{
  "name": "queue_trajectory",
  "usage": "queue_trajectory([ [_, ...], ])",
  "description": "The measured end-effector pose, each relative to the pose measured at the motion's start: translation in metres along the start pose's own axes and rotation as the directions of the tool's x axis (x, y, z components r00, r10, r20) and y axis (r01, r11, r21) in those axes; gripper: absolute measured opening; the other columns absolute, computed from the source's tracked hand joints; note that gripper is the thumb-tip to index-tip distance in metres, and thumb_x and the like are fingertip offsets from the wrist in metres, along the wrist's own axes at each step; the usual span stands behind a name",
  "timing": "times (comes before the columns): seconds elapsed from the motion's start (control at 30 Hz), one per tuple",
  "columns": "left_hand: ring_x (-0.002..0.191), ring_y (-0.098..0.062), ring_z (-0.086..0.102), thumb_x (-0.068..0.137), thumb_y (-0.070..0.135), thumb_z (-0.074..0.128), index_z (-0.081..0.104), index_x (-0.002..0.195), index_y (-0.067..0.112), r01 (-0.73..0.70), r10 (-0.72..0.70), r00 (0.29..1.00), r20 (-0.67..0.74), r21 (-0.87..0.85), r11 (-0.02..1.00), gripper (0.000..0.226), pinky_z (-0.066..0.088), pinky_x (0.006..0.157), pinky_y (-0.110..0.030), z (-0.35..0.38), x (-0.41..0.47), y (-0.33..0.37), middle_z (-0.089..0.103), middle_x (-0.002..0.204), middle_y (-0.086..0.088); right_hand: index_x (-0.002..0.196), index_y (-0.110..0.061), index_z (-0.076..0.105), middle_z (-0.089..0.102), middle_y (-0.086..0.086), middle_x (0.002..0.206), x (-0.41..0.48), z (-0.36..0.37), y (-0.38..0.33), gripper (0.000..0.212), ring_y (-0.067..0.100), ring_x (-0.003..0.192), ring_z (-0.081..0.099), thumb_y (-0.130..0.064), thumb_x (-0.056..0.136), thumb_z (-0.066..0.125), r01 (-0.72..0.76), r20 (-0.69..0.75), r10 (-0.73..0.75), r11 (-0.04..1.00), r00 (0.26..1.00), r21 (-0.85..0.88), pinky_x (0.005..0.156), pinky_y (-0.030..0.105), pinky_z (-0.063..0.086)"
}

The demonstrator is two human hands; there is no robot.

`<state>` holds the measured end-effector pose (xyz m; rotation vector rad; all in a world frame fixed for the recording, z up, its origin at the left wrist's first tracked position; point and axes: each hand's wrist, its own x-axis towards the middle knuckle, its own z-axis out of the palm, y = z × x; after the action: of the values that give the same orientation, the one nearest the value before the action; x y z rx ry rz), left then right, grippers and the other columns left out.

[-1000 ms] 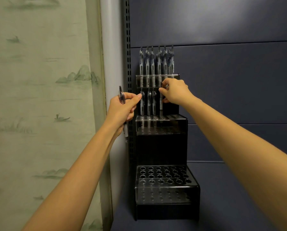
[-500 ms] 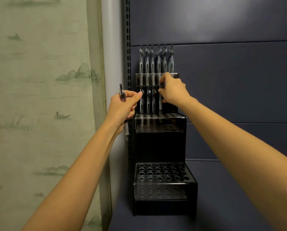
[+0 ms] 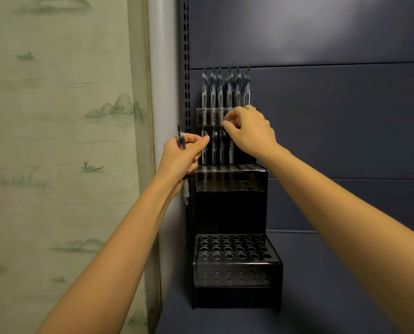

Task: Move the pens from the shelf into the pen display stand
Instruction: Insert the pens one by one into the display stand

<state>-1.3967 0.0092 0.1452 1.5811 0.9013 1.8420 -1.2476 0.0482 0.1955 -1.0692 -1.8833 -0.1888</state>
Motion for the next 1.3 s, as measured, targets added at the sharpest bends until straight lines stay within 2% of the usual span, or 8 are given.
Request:
queue_trajectory([
  [0.13, 0.033, -0.002, 0.027, 0.091, 0.014, 0.061, 0.055, 0.076, 0.011, 0.017, -0.017, 1.000, -0.012, -0.012, 1.000, 0.017, 0.023, 0.033, -0.014, 0.004, 0.001, 0.000, 0.040, 0.042, 0.011, 0.106, -0.016, 0.071, 0.055, -0.014, 0.085, -0.010, -0.011, -0.025, 0.028, -0.001, 0.078, 0.049, -0.034, 0.096, 0.052, 0.189, 0.100, -0.213, 0.959, 0.972, 0.212, 0.071, 0.016, 0.038],
  [0.27, 0.034, -0.003, 0.025, 0.091, 0.000, 0.051, 0.056, 0.082, 0.012, -0.014, 0.016, 0.999, -0.040, 0.046, 0.999, 0.016, 0.021, 0.033, -0.016, 0.012, 0.000, 0.002, 0.037, 0.044, 0.007, 0.101, -0.022, 0.074, 0.056, -0.024, 0.080, -0.013, -0.008, -0.039, 0.027, -0.013, 0.069, 0.050, -0.042, 0.084, 0.066, 0.223, 0.166, -0.274, 0.935, 0.947, 0.275, 0.061, 0.005, 0.038],
  [0.4, 0.034, -0.003, 0.026, 0.086, -0.007, 0.041, 0.061, 0.095, 0.005, -0.020, 0.031, 0.997, -0.076, 0.145, 0.989, 0.025, 0.021, 0.035, -0.016, 0.014, 0.000, 0.005, 0.035, 0.049, 0.001, 0.098, -0.020, 0.071, 0.061, -0.014, 0.084, -0.012, 0.001, -0.043, 0.028, -0.006, 0.065, 0.047, -0.041, 0.080, 0.072, 0.227, 0.152, -0.271, 0.939, 0.950, 0.259, 0.069, 0.018, 0.041],
  [0.5, 0.037, -0.006, 0.033, 0.087, -0.004, 0.047, 0.061, 0.085, 0.009, -0.033, 0.052, 0.996, -0.068, 0.249, 0.968, 0.019, 0.027, 0.037, -0.019, 0.012, 0.002, 0.008, 0.042, 0.042, 0.007, 0.093, -0.020, 0.064, 0.061, -0.011, 0.086, -0.010, 0.000, -0.044, 0.017, -0.004, 0.068, 0.048, -0.035, 0.085, 0.068, 0.207, 0.171, -0.259, 0.940, 0.951, 0.272, 0.073, 0.024, 0.047],
  [0.7, 0.064, -0.019, 0.056, 0.081, 0.028, 0.073, 0.060, 0.073, 0.015, -0.154, 0.141, 0.988, 0.064, 0.510, 0.846, 0.020, 0.047, 0.069, -0.038, -0.010, 0.014, 0.011, 0.063, 0.067, -0.015, 0.111, -0.010, 0.059, 0.069, 0.005, 0.100, 0.006, -0.023, -0.040, 0.024, 0.013, 0.084, 0.067, -0.025, 0.093, 0.057, 0.100, 0.084, -0.136, 0.934, 0.987, 0.342, 0.080, 0.029, 0.056],
  [0.97, 0.064, -0.002, 0.051, 0.083, 0.040, 0.068, 0.062, 0.080, 0.017, -0.228, 0.171, 0.972, 0.159, 0.807, 0.544, 0.024, 0.038, 0.060, -0.019, -0.026, 0.017, 0.012, 0.056, 0.066, 0.010, 0.120, -0.016, 0.055, 0.064, 0.005, 0.111, 0.033, -0.047, -0.010, 0.027, 0.026, 0.100, 0.061, -0.029, 0.096, 0.051, 0.007, -0.037, 0.000, 0.980, 0.999, 0.200, 0.090, 0.044, 0.051],
  [1.1, 0.075, -0.011, 0.057, 0.082, 0.047, 0.066, 0.060, 0.081, 0.020, -0.241, 0.155, 0.969, 0.192, 0.872, 0.426, 0.027, 0.046, 0.071, -0.028, -0.027, 0.020, 0.010, 0.056, 0.068, 0.014, 0.127, -0.019, 0.051, 0.062, 0.003, 0.119, 0.032, -0.039, 0.007, 0.032, 0.027, 0.110, 0.055, -0.031, 0.097, 0.049, -0.025, -0.046, 0.028, 0.997, 0.999, 0.069, 0.088, 0.035, 0.044],
  [1.3, 0.083, -0.015, 0.060, 0.083, 0.048, 0.064, 0.060, 0.082, 0.021, -0.247, 0.116, 0.969, 0.219, 0.887, 0.390, 0.028, 0.052, 0.078, -0.036, -0.025, 0.022, 0.010, 0.061, 0.077, 0.008, 0.129, -0.020, 0.050, 0.062, 0.004, 0.122, 0.028, -0.023, 0.024, 0.034, 0.028, 0.113, 0.055, -0.032, 0.097, 0.049, -0.065, -0.020, 0.066, 0.997, 0.998, 0.049, 0.088, 0.038, 0.043],
])
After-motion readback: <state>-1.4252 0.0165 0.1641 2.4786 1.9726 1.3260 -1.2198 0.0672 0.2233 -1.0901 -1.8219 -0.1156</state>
